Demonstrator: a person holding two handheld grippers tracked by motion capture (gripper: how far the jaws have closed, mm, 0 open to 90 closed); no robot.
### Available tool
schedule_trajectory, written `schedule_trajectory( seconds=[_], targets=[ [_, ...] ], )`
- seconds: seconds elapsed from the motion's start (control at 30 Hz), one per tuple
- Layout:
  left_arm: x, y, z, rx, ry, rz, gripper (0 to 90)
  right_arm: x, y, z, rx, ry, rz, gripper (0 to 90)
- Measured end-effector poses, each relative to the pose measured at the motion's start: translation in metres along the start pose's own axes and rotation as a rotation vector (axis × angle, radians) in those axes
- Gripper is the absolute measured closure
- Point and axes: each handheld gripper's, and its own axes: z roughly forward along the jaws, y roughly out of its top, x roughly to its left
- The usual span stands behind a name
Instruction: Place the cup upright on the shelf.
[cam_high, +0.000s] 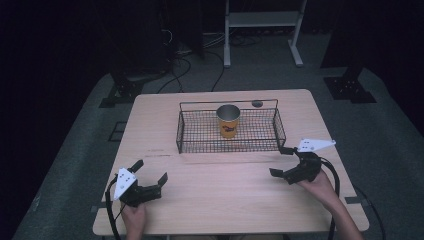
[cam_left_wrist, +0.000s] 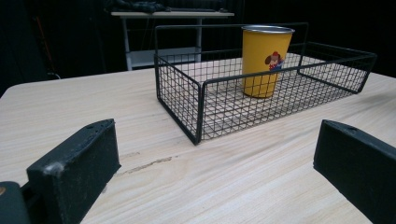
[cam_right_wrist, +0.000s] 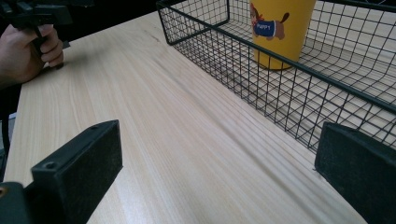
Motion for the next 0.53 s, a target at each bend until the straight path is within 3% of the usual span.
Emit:
schedule_trajectory(
  seconds=[0.53],
  targets=[
    [0.0,0.0,0.001,-0.001,0.003,0.002,0.0,0.008,-0.026,-0.014,-0.032,-0.044,0.024,0.2]
  ],
)
